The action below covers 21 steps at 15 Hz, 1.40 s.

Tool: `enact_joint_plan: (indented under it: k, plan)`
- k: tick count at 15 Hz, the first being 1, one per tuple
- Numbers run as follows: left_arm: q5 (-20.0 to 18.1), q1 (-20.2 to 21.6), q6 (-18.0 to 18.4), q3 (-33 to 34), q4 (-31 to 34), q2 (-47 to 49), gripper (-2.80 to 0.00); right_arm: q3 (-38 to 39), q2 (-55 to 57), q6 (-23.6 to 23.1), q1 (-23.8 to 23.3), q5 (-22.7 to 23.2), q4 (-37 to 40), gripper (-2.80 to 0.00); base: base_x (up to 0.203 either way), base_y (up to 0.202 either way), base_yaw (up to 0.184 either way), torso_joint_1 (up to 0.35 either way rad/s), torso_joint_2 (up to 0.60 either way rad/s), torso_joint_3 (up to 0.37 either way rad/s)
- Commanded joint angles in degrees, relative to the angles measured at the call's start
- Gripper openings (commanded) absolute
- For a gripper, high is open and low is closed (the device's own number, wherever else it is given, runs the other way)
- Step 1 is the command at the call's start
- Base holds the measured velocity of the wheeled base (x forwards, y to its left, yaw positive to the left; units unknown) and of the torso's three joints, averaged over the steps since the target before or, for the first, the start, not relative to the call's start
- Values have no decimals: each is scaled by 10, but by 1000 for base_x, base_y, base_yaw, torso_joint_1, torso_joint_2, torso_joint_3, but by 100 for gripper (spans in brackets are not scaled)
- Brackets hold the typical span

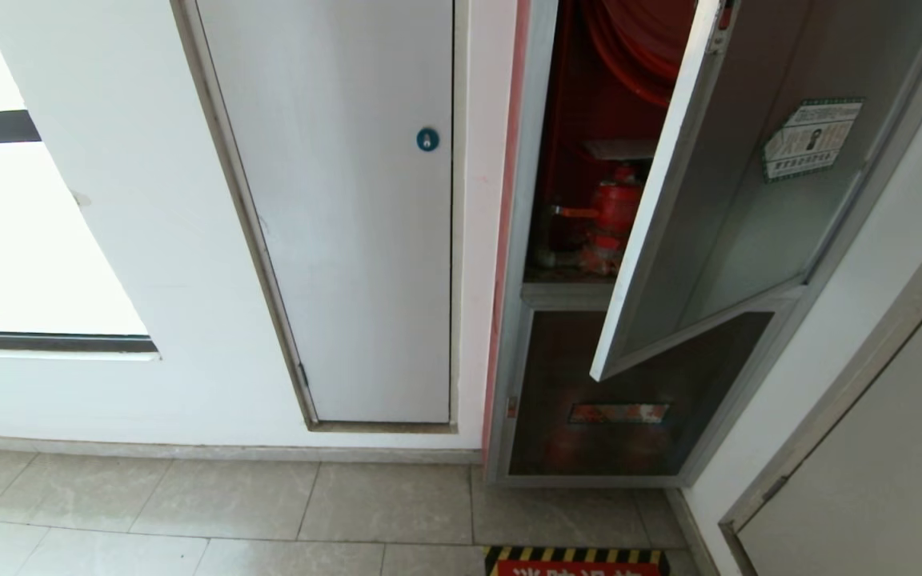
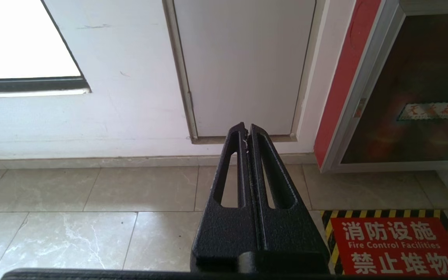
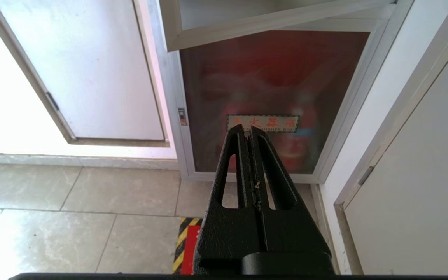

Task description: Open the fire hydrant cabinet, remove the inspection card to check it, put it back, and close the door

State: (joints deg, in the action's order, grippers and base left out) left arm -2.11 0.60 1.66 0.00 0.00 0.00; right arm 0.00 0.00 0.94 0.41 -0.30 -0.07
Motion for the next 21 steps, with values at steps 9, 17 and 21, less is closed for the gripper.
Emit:
enact_joint_plan:
  k: [9, 17, 21]
  plan:
    - [0, 0, 0, 0, 0, 1, -280, 0, 1, 0, 0, 0, 0, -280, 0, 0, 0, 0, 0, 0]
    - [0, 0, 0, 0, 0, 1, -280, 0, 1, -1, 0, 0, 0, -280, 0, 0, 0, 0, 0, 0]
    - [0, 0, 0, 0, 0, 1, -280, -3, 35, -7, 0, 1, -7, -280, 0, 0, 0, 0, 0, 0]
